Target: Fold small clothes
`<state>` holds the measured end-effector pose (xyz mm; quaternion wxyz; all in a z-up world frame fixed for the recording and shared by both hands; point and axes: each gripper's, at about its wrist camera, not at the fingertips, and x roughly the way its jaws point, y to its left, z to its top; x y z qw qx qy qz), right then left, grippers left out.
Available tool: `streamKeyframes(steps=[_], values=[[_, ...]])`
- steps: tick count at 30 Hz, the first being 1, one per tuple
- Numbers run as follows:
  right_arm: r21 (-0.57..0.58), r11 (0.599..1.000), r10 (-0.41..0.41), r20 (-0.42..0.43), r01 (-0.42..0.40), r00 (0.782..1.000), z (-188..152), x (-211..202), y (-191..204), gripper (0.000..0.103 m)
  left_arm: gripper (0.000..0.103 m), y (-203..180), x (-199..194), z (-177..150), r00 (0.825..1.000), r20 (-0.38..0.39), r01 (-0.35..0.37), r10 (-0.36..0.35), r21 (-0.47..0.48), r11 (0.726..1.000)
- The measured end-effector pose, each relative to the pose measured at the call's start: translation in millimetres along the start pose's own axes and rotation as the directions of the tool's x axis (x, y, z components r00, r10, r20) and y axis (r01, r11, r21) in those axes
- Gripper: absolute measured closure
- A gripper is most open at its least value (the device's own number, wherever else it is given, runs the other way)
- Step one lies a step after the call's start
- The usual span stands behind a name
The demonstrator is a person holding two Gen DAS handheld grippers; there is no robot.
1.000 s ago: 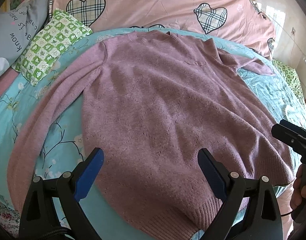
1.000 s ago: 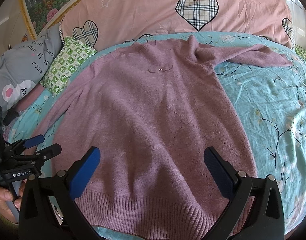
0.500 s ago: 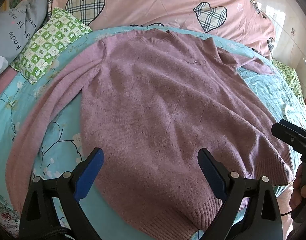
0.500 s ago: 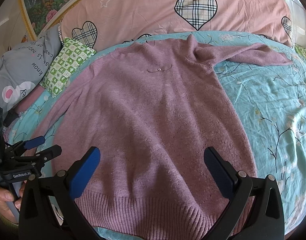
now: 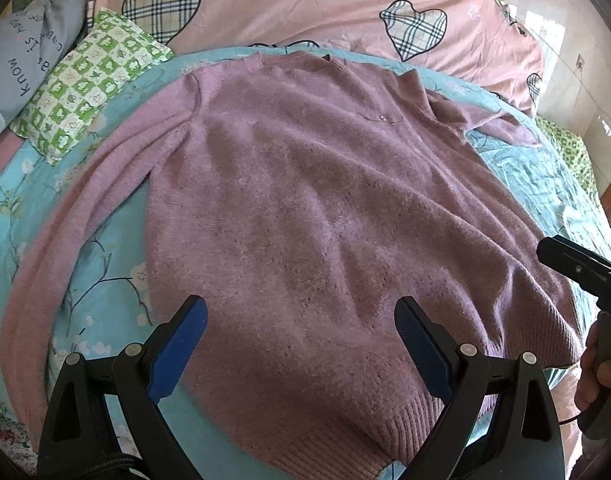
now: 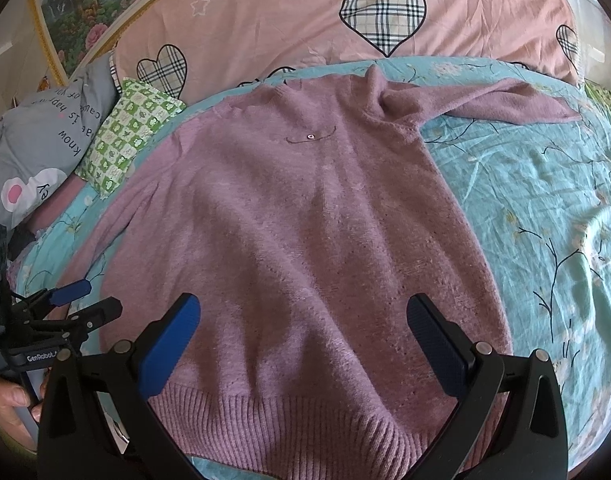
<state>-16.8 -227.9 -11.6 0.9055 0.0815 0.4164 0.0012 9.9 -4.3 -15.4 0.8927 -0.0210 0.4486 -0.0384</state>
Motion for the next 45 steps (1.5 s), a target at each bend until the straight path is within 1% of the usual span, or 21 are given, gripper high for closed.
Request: streamKeyframes(steps=[4, 8, 14, 24, 28, 35, 37, 40, 41, 43, 45], values=[[0.015, 1.000, -0.002, -0.002, 0.003, 1.000, 1.5, 2.3, -6.1, 0.000, 0.008, -1.1, 7.5, 1.9, 1.000, -0.021, 0.005, -0.005, -0.005, 1.000], [0.029, 1.000, -0.010, -0.001, 0.010, 1.000, 3.4, 3.6, -12.5, 0.000, 0.008, -3.8, 17.2, 2.3, 0.999, -0.040, -0.009, 0.010, 0.007, 1.000], [0.070, 0.997, -0.022, 0.007, 0.021, 1.000, 10.6, 4.9, -32.2, 0.000, 0.008, -3.7, 29.2, 4.8, 0.998, -0.058, -0.005, 0.005, 0.002, 1.000], [0.173, 0.984, -0.040, 0.030, 0.034, 0.999, 43.3, 0.7, -78.1, 0.000, 0.008, -4.8, 42.2, 27.9, 0.997, -0.072, 0.004, -0.004, 0.001, 1.000], [0.194, 0.980, -0.052, 0.037, 0.044, 0.998, 55.7, 1.9, -92.1, 0.000, 0.008, -4.2, 48.2, 40.9, 0.997, -0.074, 0.010, -0.011, -0.007, 1.000], [0.231, 0.971, -0.071, 0.046, 0.058, 0.996, 88.7, 9.3, -123.2, 0.000, 0.008, -4.3, 60.9, 66.3, 0.997, -0.080, 0.011, -0.012, -0.002, 1.000], [0.236, 0.969, -0.093, 0.054, 0.078, 0.994, 104.6, 11.1, -134.6, 0.000, 0.008, -3.4, 65.0, 74.3, 0.996, -0.084, 0.012, -0.012, -0.006, 1.000], [0.244, 0.963, -0.137, 0.086, 0.112, 0.987, 135.3, 13.4, -156.7, 0.000, 0.008, -0.8, 71.9, 88.2, 0.996, -0.085, 0.012, -0.013, -0.013, 1.000], [0.257, 0.958, -0.154, 0.086, 0.127, 0.984, 145.6, 15.7, -165.8, 0.001, 0.008, 1.0, 75.3, 94.9, 0.996, -0.085, 0.009, -0.010, -0.018, 1.000], [0.288, 0.949, -0.160, 0.093, 0.128, 0.983, 164.8, 20.9, -183.4, 0.008, 0.008, 4.1, 81.1, 106.4, 0.997, -0.079, 0.007, -0.009, -0.023, 1.000], [0.350, 0.924, -0.189, 0.073, 0.153, 0.979, 189.5, 31.5, -209.9, 0.024, 0.008, 6.7, 88.0, 118.6, 0.997, -0.072, -0.003, 0.001, -0.027, 1.000]])
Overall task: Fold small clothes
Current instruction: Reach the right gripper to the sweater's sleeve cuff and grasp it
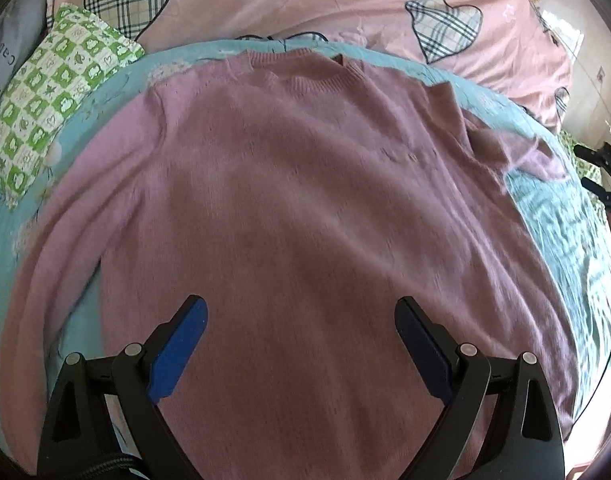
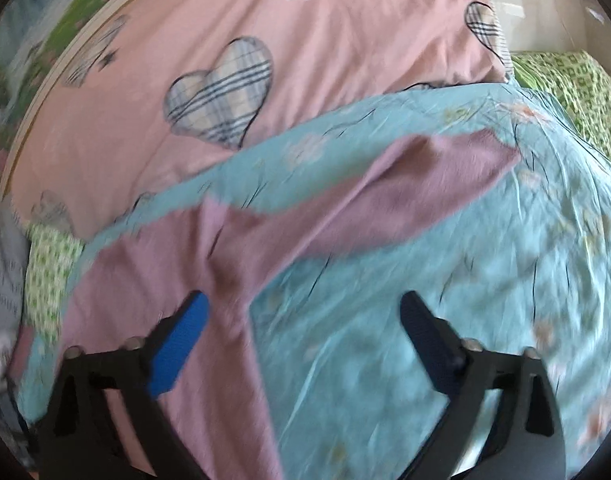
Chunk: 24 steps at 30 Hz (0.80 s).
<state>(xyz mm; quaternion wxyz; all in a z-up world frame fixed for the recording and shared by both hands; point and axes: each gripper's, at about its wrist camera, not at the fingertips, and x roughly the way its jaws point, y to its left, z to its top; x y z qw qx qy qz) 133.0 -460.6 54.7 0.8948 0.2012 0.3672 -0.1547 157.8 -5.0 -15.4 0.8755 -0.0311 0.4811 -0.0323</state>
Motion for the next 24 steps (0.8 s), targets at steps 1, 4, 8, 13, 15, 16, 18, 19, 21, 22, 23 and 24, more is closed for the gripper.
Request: streamKeyframes(steps=[1, 4, 8, 13, 15, 16, 18, 19, 21, 22, 23, 24], values=[[0.022, 1.000, -0.007, -0.002, 0.007, 1.000, 11.0, 6.8, -5.1, 0.026, 0.008, 0.5, 3.3, 5.3, 1.000, 0.000, -0.005, 0.005, -0.002, 1.000], [0.089, 0.994, -0.071, 0.003, 0.071, 0.997, 53.9, 34.2, -22.9, 0.028, 0.008, 5.6, 16.1, 23.2, 1.000, -0.007, -0.014, 0.014, -0.017, 1.000], [0.178, 0.978, -0.101, -0.023, 0.104, 0.995, 95.7, 71.2, -40.3, 0.029, 0.008, 12.1, 30.5, 39.0, 1.000, -0.014, -0.011, 0.011, -0.037, 0.999], [0.158, 0.935, -0.286, -0.190, 0.317, 0.939, 120.8, 139.5, -57.6, 0.033, 0.008, 15.3, 49.5, 43.2, 0.999, -0.046, -0.006, 0.004, -0.047, 0.999], [0.193, 0.914, -0.310, -0.235, 0.357, 0.921, 117.2, 154.7, -74.5, 0.060, 0.008, 16.1, 54.5, 41.7, 0.998, -0.057, 0.000, -0.003, -0.046, 0.999], [0.193, 0.908, -0.333, -0.208, 0.372, 0.920, 116.9, 152.2, -78.5, 0.070, 0.008, 16.9, 56.2, 40.2, 0.998, -0.062, 0.002, -0.005, -0.047, 0.999], [0.223, 0.917, -0.299, -0.160, 0.330, 0.941, 115.0, 139.7, -84.3, 0.095, 0.008, 19.1, 58.5, 36.7, 0.998, -0.067, 0.009, -0.012, -0.049, 0.999], [0.242, 0.926, -0.264, -0.130, 0.289, 0.956, 114.1, 132.9, -84.6, 0.096, 0.008, 20.8, 59.7, 35.0, 0.997, -0.070, 0.014, -0.018, -0.052, 0.999], [0.252, 0.949, -0.190, -0.031, 0.191, 0.981, 110.3, 110.9, -75.9, 0.096, 0.008, 22.4, 59.4, 31.9, 0.997, -0.074, 0.023, -0.028, -0.065, 0.998], [0.240, 0.960, -0.157, 0.019, 0.148, 0.987, 108.2, 98.9, -65.9, 0.096, 0.008, 23.2, 58.5, 31.2, 0.997, -0.074, 0.030, -0.036, -0.073, 0.997], [0.220, 0.972, -0.102, 0.068, 0.084, 0.992, 105.6, 87.5, -52.1, 0.096, 0.008, 24.1, 56.5, 30.3, 0.996, -0.072, 0.042, -0.048, -0.083, 0.996], [0.186, 0.983, -0.013, 0.113, -0.009, 0.993, 101.2, 74.7, -32.3, 0.096, 0.008, 24.3, 53.5, 29.1, 0.996, -0.067, 0.053, -0.060, -0.090, 0.994]])
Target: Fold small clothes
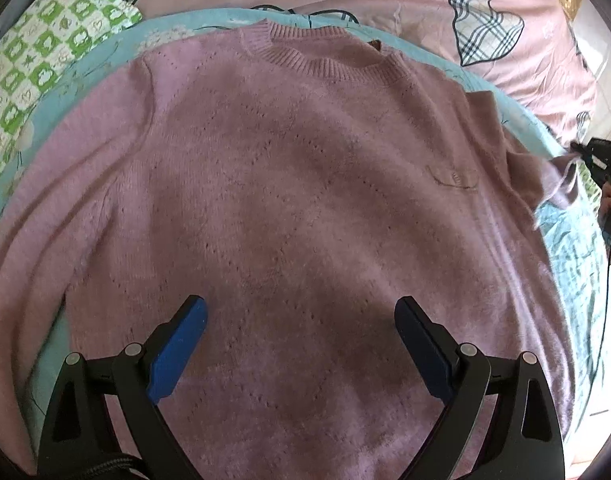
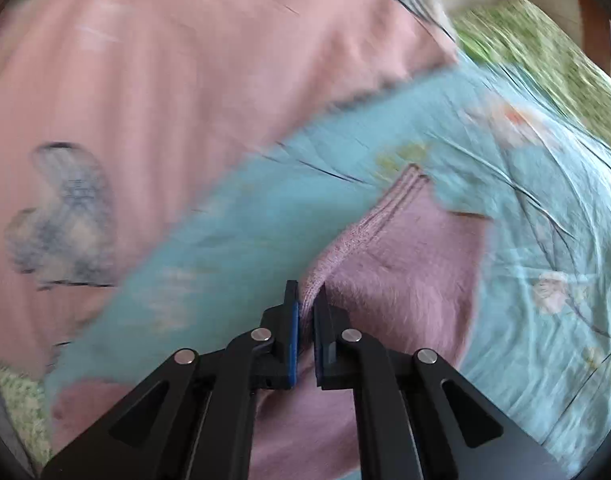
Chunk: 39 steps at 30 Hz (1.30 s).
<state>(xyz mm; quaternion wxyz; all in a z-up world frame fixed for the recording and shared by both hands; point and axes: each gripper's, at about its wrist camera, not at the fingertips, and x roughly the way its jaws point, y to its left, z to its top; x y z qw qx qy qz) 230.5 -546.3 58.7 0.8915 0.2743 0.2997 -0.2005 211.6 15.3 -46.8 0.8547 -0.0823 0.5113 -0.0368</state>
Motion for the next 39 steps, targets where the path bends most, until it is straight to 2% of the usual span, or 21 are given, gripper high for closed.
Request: streamKeyframes(steps=[2, 4, 5, 7, 8, 9, 11, 12, 13, 16, 17, 18, 19, 20, 23, 24, 25, 28, 30, 33, 39], values=[[-0.057, 0.991, 0.119, 0.009, -0.119, 0.993, -13.0, -13.6, 35.9, 0.096, 0.008, -0.8, -7.2, -2.7, 1.000, 0.011, 0.011, -0.011, -0.002, 1.000], [-0.144, 0.956, 0.255, -0.010, -0.254, 0.967, -35.5, -31.2, 80.2, 0.096, 0.008, -0.4, -15.8, -5.9, 1.000, 0.025, 0.016, -0.016, 0.001, 1.000], [-0.183, 0.921, 0.342, -0.042, -0.344, 0.939, -48.4, -37.0, 104.1, 0.096, 0.008, 1.0, -20.3, -7.4, 0.999, 0.033, 0.020, -0.020, 0.000, 1.000], [-0.240, 0.855, 0.446, -0.112, -0.459, 0.888, -75.6, -46.6, 142.1, 0.096, 0.008, 5.6, -28.2, -10.2, 0.999, 0.047, 0.025, -0.025, -0.009, 1.000], [-0.263, 0.816, 0.488, -0.161, -0.514, 0.858, -91.4, -48.6, 161.0, 0.096, 0.008, 9.3, -31.3, -11.6, 0.998, 0.052, 0.028, -0.027, -0.016, 0.999], [-0.296, 0.762, 0.529, -0.229, -0.576, 0.817, -113.5, -49.3, 188.7, 0.096, 0.008, 13.0, -33.6, -13.1, 0.998, 0.054, 0.029, -0.028, -0.025, 0.999], [-0.335, 0.689, 0.558, -0.321, -0.643, 0.765, -146.2, -45.3, 223.6, 0.096, 0.008, 22.8, -38.1, -16.5, 0.998, 0.054, 0.036, -0.033, -0.049, 0.998], [-0.346, 0.637, 0.577, -0.379, -0.689, 0.723, -170.0, -43.0, 246.2, 0.096, 0.008, 28.5, -41.2, -19.1, 0.998, 0.054, 0.041, -0.037, -0.059, 0.997], [-0.342, 0.604, 0.586, -0.422, -0.720, 0.692, -184.0, -40.3, 257.9, 0.096, 0.008, 33.3, -43.1, -20.8, 0.998, 0.056, 0.046, -0.042, -0.069, 0.997], [-0.323, 0.534, 0.578, -0.535, -0.782, 0.616, -232.0, -29.0, 294.4, 0.094, 0.008, 45.8, -45.3, -20.7, 0.997, 0.058, 0.065, -0.060, -0.092, 0.994], [-0.294, 0.524, 0.561, -0.587, -0.800, 0.583, -248.5, -21.6, 303.6, 0.092, 0.008, 49.8, -45.4, -19.8, 0.996, 0.058, 0.080, -0.075, -0.099, 0.992], [-0.262, 0.531, 0.531, -0.638, -0.806, 0.557, -260.0, -11.7, 309.5, 0.082, 0.008, 53.1, -45.1, -18.9, 0.995, 0.057, 0.093, -0.088, -0.105, 0.990], [-0.240, 0.548, 0.496, -0.678, -0.801, 0.543, -269.5, -4.4, 312.4, 0.076, 0.008, 56.3, -43.6, -17.0, 0.993, 0.054, 0.112, -0.106, -0.113, 0.987], [-0.233, 0.558, 0.476, -0.696, -0.796, 0.538, -276.3, -1.4, 312.2, 0.069, 0.008, 58.7, -41.5, -15.0, 0.992, 0.050, 0.125, -0.120, -0.119, 0.985], [-0.224, 0.576, 0.475, -0.691, -0.786, 0.545, -284.5, -10.4, 291.7, 0.059, 0.007, 64.8, -27.6, -6.4, 0.981, 0.026, 0.196, -0.194, -0.158, 0.968], [-0.215, 0.590, 0.483, -0.679, -0.778, 0.553, -281.3, -13.3, 280.6, 0.056, 0.007, 66.2, -20.1, -2.3, 0.972, 0.018, 0.235, -0.236, -0.176, 0.956], [-0.213, 0.609, 0.489, -0.658, -0.764, 0.573, -275.6, -17.3, 268.9, 0.056, 0.007, 66.9, -14.2, 0.8, 0.966, 0.009, 0.256, -0.259, -0.191, 0.948], [-0.222, 0.670, 0.494, -0.579, -0.708, 0.649, -254.2, -32.7, 233.5, 0.055, 0.007, 65.3, 7.5, 16.3, 0.947, -0.005, 0.310, -0.322, -0.254, 0.916], [-0.214, 0.696, 0.506, -0.532, -0.686, 0.679, -240.1, -42.8, 210.8, 0.055, 0.007, 63.0, 20.2, 29.6, 0.940, -0.002, 0.327, -0.340, -0.271, 0.905], [-0.209, 0.733, 0.507, -0.468, -0.648, 0.724, -226.6, -58.2, 189.0, 0.055, 0.007, 65.2, 40.4, 57.7, 0.947, 0.004, 0.307, -0.322, -0.312, 0.899], [-0.207, 0.772, 0.494, -0.401, -0.601, 0.772, -214.9, -79.1, 160.0, 0.055, 0.008, 81.6, 58.8, 87.4, 0.923, 0.036, 0.366, -0.383, -0.392, 0.844]])
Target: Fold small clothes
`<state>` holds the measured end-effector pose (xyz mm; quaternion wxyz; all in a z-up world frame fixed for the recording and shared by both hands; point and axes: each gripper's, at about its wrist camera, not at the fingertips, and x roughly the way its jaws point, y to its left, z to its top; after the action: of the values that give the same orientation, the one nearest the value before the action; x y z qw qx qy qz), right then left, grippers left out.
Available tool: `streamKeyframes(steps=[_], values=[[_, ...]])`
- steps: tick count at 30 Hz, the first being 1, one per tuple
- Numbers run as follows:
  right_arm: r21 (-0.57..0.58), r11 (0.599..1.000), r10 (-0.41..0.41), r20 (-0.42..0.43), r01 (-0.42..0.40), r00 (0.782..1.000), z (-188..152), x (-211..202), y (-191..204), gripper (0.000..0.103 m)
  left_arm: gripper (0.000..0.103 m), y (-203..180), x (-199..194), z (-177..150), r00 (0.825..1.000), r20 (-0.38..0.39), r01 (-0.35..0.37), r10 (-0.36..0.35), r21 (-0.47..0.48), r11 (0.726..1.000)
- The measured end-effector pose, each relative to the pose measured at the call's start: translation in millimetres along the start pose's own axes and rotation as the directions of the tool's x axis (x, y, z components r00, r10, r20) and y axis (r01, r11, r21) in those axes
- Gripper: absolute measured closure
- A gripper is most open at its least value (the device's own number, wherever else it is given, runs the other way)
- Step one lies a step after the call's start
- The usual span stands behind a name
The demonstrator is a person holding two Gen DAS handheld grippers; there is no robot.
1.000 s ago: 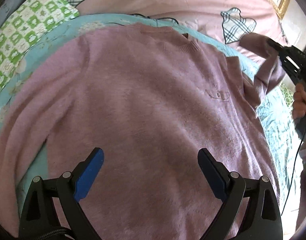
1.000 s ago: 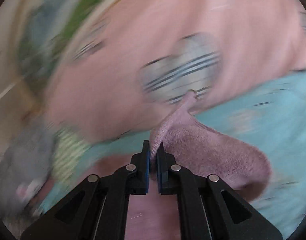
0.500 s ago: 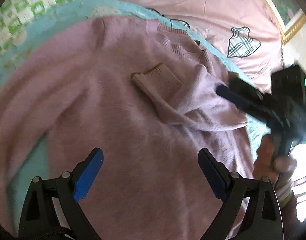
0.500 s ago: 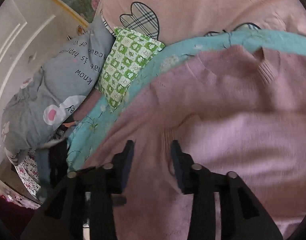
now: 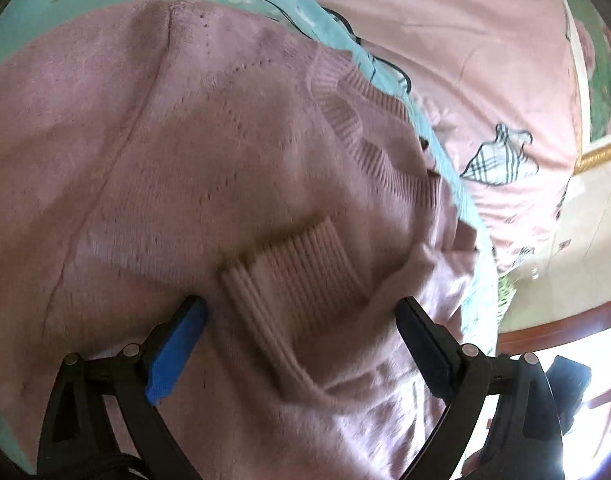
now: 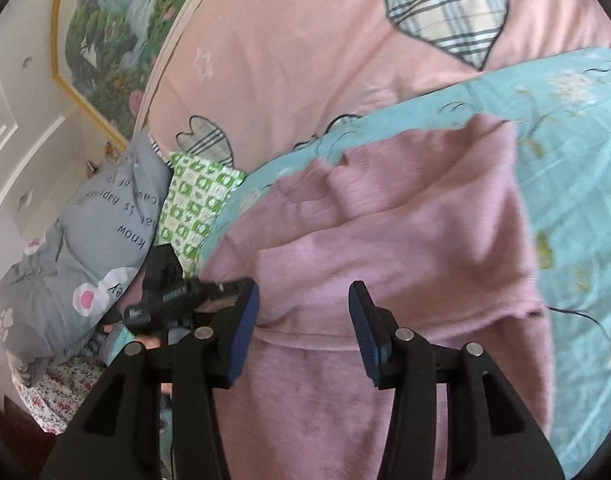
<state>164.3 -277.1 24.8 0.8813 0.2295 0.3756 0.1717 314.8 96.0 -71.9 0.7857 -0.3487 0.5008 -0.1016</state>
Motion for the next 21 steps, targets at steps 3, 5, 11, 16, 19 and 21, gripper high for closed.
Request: streamKeyframes(steps=[3, 5, 11, 16, 19, 21], values=[[0.006, 1.000, -0.007, 0.025, 0.006, 1.000, -0.7, -5.0, -0.3, 0.055, 0.040, -8.1, 7.0, 4.2, 0.999, 0.020, -0.038, 0.037, 0.058, 0.998], [0.012, 1.000, -0.013, 0.034, 0.013, 0.999, 0.9, -3.5, -0.5, 0.055, 0.095, -19.5, 17.7, 3.0, 0.995, -0.007, -0.097, 0.099, 0.133, 0.986], [0.053, 0.999, -0.018, 0.072, 0.014, 0.997, 3.7, -8.4, -5.9, 0.055, 0.098, -24.6, -68.3, -29.1, 0.970, 0.242, -0.057, 0.007, 0.200, 0.978], [0.114, 0.992, -0.069, 0.096, 0.058, 0.993, 6.1, -12.5, -28.8, 0.055, 0.082, 16.1, -72.1, -42.9, 0.975, 0.222, -0.022, -0.011, 0.148, 0.989], [0.138, 0.985, -0.111, 0.085, 0.099, 0.990, 10.1, -7.5, -39.5, 0.055, 0.043, 21.6, -54.6, -38.5, 0.984, 0.176, -0.010, -0.012, 0.126, 0.992], [0.134, 0.980, -0.160, 0.075, 0.149, 0.984, 15.8, -5.3, -45.7, 0.054, 0.039, 23.5, -43.2, -35.6, 0.987, 0.159, -0.020, 0.003, 0.104, 0.994]])
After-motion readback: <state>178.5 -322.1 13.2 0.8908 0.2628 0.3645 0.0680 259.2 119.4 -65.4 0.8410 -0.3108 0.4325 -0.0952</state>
